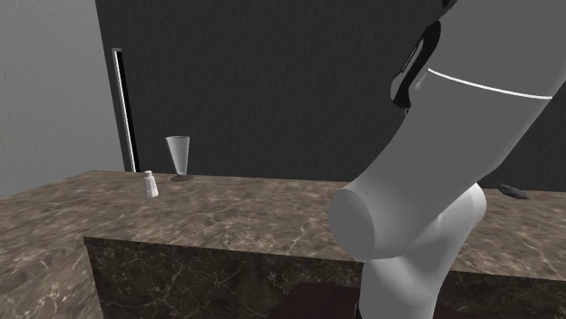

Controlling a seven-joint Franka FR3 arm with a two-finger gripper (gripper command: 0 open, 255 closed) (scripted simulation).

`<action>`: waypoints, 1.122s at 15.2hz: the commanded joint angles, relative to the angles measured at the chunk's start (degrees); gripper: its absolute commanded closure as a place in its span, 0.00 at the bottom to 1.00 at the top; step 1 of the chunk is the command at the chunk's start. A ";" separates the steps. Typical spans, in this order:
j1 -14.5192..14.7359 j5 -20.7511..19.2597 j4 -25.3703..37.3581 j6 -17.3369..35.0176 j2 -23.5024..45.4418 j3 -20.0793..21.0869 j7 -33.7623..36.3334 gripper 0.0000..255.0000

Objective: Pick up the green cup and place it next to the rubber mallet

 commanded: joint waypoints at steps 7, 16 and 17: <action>1.66 1.66 -3.50 7.26 4.14 -3.64 -1.45 1.00; 2.25 2.41 -4.29 9.12 5.41 -4.64 -2.02 1.00; 2.25 2.41 -4.29 9.12 5.41 -4.64 -2.02 1.00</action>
